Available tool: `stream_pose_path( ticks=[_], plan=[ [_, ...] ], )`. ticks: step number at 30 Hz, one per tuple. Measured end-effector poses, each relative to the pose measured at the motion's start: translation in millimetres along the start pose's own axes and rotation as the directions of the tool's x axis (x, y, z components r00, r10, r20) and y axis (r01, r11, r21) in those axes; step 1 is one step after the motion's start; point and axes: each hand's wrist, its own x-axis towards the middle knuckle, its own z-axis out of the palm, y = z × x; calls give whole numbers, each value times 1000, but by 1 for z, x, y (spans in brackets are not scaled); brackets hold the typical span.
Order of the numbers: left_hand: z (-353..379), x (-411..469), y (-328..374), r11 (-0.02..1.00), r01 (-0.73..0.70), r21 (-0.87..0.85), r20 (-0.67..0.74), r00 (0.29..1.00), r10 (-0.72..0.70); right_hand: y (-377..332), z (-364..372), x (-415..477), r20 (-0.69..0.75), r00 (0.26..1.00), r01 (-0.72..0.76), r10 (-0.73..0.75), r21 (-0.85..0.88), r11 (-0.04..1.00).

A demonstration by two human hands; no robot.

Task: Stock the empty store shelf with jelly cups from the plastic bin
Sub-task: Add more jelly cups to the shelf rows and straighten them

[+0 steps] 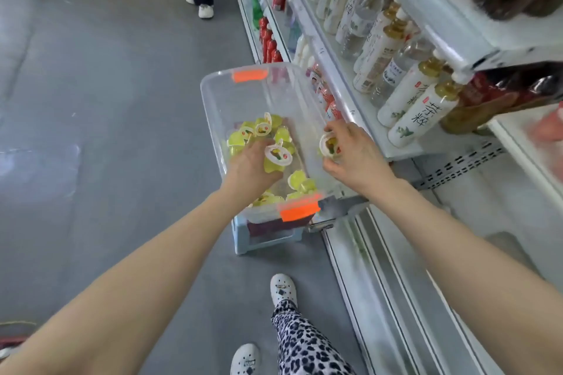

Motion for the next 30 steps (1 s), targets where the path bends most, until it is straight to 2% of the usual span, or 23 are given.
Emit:
stream_pose_path(
  ticks=[7, 12, 18, 23, 30],
  plan=[
    [-25, -60, 49, 975, -220, 27, -13, 975, 220, -17, -50, -109, -149, 978, -158, 147, -60, 986],
    [-25, -98, 104, 904, -425, -36, 13, 905, 426, -19, -93, -190, -237, 933, -292, 269, -69, 954],
    [3, -134, 184, 806, -591, -37, 87, 802, 591, -14, -145, -291, -360, 839, -464, 407, -85, 882],
    [31, -175, 250, 692, -716, -90, 126, 682, 721, -5, -182, -373, -473, 747, -573, 468, -101, 813],
    [71, -251, 346, 569, -814, -114, 91, 562, 822, 10, -236, -496, -616, 596, -671, 515, -28, 741]
  ],
)
